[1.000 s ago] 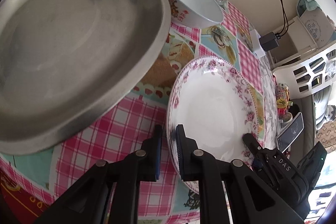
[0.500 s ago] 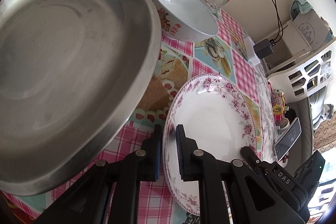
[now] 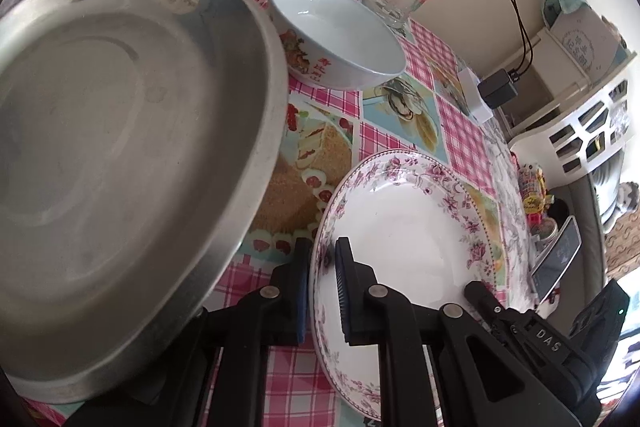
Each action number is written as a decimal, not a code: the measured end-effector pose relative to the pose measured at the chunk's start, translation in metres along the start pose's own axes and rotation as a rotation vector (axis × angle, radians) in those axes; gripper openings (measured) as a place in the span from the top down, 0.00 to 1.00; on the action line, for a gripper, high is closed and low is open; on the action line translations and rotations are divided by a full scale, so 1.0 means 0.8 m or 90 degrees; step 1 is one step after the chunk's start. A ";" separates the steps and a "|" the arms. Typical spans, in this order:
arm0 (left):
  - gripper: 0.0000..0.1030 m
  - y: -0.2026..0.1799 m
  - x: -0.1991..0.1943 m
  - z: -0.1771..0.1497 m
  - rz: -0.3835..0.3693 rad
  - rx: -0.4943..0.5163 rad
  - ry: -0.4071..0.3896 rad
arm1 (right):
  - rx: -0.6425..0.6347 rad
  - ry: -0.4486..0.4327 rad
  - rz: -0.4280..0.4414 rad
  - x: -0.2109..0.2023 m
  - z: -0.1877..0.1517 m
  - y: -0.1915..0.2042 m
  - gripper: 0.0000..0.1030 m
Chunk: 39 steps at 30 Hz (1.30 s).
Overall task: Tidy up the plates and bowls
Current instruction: 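Lift and tilt the floral-rimmed plate up on its edge with both tools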
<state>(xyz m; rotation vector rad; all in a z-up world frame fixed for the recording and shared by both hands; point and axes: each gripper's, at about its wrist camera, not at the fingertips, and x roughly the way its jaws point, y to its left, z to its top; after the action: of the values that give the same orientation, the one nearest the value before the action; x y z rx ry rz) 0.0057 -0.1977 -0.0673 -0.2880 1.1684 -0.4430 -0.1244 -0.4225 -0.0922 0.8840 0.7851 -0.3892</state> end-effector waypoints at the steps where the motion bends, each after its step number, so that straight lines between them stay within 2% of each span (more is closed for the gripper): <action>1: 0.88 -0.002 0.000 0.000 0.004 0.008 -0.002 | 0.002 -0.001 0.001 -0.001 0.000 0.000 0.88; 7: 0.91 -0.002 -0.001 0.003 -0.022 0.005 0.011 | 0.010 -0.008 0.008 -0.007 0.001 -0.006 0.90; 13: 0.91 -0.023 -0.014 0.006 -0.017 0.062 -0.020 | 0.012 -0.018 0.012 -0.016 0.002 -0.008 0.92; 22: 0.91 -0.025 -0.012 0.007 -0.028 0.066 -0.012 | 0.018 -0.025 0.014 -0.024 0.001 -0.013 0.92; 29: 0.91 -0.033 -0.023 0.009 -0.038 0.087 -0.032 | 0.011 -0.035 0.016 -0.035 0.000 -0.010 0.92; 39: 0.91 -0.041 -0.051 0.020 -0.074 0.099 -0.060 | -0.008 -0.089 0.028 -0.069 0.003 0.010 0.92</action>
<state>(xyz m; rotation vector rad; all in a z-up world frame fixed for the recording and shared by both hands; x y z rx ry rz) 0.0015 -0.2072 -0.0137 -0.2396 1.0222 -0.6135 -0.1550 -0.4205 -0.0457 0.8522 0.6372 -0.4022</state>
